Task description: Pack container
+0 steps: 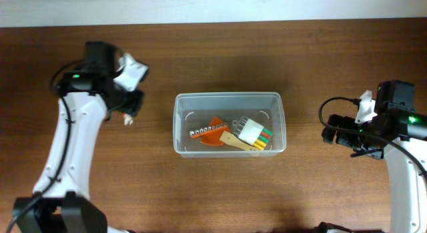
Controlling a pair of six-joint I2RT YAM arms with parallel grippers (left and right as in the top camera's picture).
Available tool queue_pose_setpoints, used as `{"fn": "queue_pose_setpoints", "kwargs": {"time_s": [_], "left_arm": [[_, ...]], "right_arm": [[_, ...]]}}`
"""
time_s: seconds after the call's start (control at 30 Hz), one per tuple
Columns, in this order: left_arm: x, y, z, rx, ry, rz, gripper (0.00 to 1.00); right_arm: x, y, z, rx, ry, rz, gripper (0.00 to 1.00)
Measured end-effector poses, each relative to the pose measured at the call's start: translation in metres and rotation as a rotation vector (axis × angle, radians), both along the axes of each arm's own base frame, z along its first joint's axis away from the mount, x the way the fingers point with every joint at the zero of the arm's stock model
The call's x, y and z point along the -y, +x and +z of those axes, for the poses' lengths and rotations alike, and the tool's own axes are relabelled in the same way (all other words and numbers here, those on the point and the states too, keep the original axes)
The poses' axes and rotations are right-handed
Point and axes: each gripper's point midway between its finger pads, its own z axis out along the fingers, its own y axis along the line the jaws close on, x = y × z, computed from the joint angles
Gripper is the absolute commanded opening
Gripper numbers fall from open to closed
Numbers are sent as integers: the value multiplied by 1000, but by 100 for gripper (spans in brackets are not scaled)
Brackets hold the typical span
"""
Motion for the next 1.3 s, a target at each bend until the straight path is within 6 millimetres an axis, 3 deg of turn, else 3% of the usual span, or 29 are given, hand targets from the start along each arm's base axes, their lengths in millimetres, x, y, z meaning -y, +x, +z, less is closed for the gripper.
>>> {"fn": "queue_pose_setpoints", "kwargs": {"time_s": [0.1, 0.17, 0.33, 0.43, 0.57, 0.73, 0.9, 0.97, 1.07, 1.13, 1.2, 1.3], "left_arm": [[48, 3, 23, 73, 11, -170, 2], [83, -2, 28, 100, 27, -306, 2], [158, -28, 28, 139, 79, -625, 2], [182, -36, 17, 131, 99, -725, 2], [198, -38, -21, 36, 103, -787, 2], [206, -43, -83, -136, 75, -818, 2], [208, -49, -119, -234, 64, -825, 3], [208, -51, -125, -253, 60, -826, 32], [208, -52, -129, -264, 56, -831, 35], [209, -52, -129, -264, 53, -831, 50], [209, -53, -129, -265, 51, -830, 51], [208, -53, -129, -270, 53, -821, 60]], "right_arm": [[0, 0, 0, 0, 0, 0, 99], [0, 0, 0, 1, 0, 0, 99], [0, 0, 0, 1, -1, 0, 99], [0, 1, 0, 4, -1, 0, 99], [0, 1, 0, 4, -1, 1, 99], [0, 1, 0, 4, -1, 0, 99], [0, 1, 0, 4, -2, 1, 99], [0, 1, 0, 4, -1, 0, 99], [0, 1, 0, 4, -1, 0, 99], [0, 1, 0, 4, -1, 1, 99], [0, 1, 0, 4, -1, 0, 99], [0, 1, 0, 6, -2, 0, 99]]}}
